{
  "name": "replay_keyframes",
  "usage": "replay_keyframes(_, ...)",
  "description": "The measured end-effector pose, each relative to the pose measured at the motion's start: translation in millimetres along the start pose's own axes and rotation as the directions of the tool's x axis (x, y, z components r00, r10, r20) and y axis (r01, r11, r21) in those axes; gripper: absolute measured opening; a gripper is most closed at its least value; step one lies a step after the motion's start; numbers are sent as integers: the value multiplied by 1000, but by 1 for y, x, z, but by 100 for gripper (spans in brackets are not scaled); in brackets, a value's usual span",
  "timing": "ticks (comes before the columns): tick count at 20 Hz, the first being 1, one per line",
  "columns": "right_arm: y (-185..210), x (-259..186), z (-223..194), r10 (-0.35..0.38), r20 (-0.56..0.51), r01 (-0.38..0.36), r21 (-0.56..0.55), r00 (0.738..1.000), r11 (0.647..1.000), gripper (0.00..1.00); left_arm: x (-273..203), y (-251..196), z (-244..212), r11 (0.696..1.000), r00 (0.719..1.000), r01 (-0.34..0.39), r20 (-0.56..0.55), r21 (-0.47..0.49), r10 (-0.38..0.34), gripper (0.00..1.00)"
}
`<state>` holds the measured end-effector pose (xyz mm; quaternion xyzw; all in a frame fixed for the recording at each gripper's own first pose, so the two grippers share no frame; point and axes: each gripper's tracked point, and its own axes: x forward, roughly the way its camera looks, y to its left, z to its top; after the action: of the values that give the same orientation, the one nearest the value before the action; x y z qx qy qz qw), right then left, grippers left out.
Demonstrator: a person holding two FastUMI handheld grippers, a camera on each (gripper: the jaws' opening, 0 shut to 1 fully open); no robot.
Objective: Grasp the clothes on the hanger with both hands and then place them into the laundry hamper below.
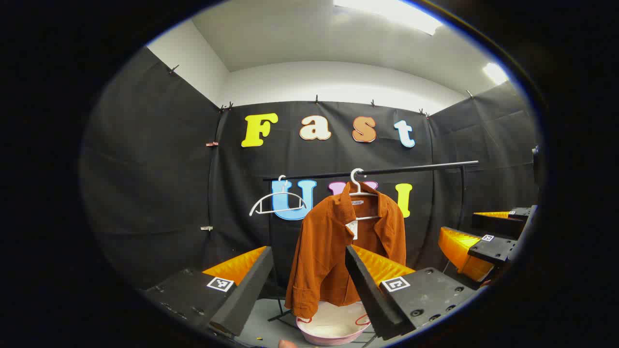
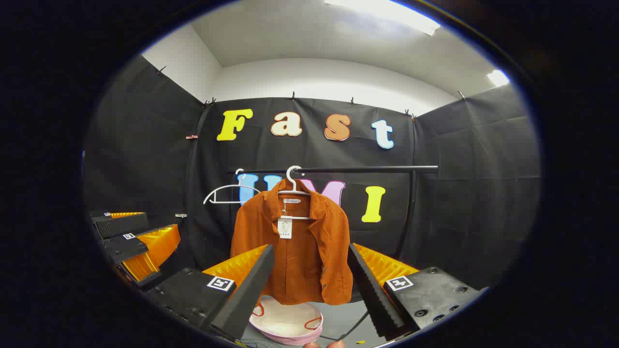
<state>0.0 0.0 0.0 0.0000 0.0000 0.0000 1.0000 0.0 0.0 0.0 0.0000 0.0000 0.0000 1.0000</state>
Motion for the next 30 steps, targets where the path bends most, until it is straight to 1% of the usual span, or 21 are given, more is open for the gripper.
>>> replay_keyframes(1,-1,0,1,-2,2,2,0,1000,1000,98,0,0,0,1000,1000,1,1,1,-1,95)
replay_keyframes(16,2,-11,7,-32,9,32,-3,999,999,98,-1,-2,-1,1000,1000,21,9,-5,-20,95)
replay_keyframes(22,1,-4,7,-35,7,35,-13,999,999,98,4,-6,-3,999,999,51,9,2,-51,95)
replay_keyframes(24,-10,5,7,-50,12,51,-27,999,998,99,14,-14,-5,998,998,68,8,-3,-68,95)
replay_keyframes(27,-31,25,1,-84,12,84,-20,996,996,97,50,-39,-7,995,995,99,12,-2,-99,95)
replay_keyframes(30,-49,54,-4,-103,17,103,-24,995,994,98,86,-63,-25,992,992,129,0,5,-129,95)
